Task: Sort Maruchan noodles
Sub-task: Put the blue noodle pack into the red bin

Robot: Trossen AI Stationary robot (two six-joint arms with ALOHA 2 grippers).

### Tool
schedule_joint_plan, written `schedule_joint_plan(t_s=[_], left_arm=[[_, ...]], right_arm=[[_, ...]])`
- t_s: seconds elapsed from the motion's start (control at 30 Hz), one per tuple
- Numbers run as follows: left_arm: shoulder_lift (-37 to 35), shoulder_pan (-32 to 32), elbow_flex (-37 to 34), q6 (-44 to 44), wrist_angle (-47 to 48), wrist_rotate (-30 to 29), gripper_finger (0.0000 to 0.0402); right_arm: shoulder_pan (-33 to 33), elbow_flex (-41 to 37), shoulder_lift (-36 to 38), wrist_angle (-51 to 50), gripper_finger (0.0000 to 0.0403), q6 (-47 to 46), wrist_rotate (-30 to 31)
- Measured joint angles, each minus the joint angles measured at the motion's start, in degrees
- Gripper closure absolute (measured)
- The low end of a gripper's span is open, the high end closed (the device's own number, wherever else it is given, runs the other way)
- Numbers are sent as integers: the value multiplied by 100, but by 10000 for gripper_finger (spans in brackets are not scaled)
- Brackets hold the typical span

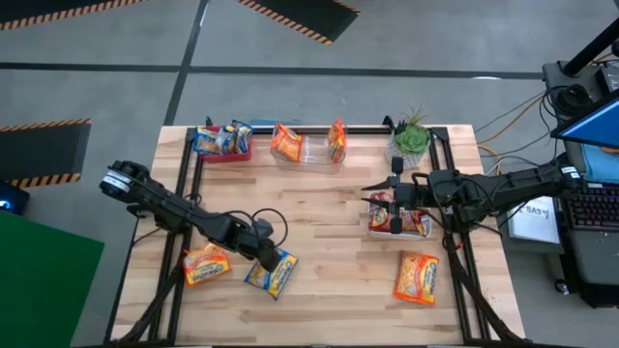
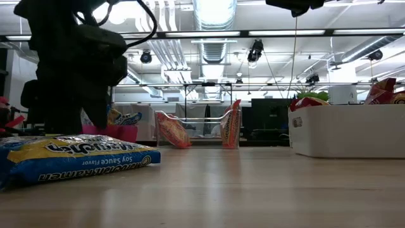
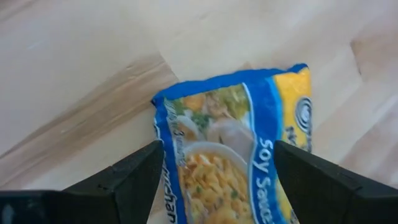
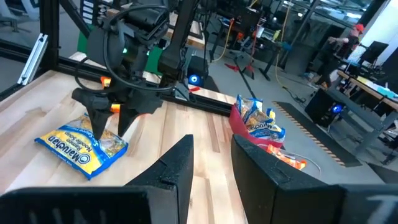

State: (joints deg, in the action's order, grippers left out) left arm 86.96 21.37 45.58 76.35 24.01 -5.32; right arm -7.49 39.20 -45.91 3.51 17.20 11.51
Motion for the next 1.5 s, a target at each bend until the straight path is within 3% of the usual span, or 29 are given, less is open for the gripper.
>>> schedule_joint_plan(t_s=[0.47, 0.9, 1.17, 1.5], left_arm=[[30, 37, -223, 177, -327, -384, 116], [520, 173, -188, 283, -455, -511, 126], [439, 172, -177, 232, -469, -424, 185], [428, 173, -168, 120, -459, -424, 303]], right_arm=[[0, 0, -2, 0, 305, -9, 0], [0, 0, -2, 0, 305, -66, -2], [0, 0, -2, 4, 305, -51, -2], [1, 0, -2, 13, 305, -49, -2]])
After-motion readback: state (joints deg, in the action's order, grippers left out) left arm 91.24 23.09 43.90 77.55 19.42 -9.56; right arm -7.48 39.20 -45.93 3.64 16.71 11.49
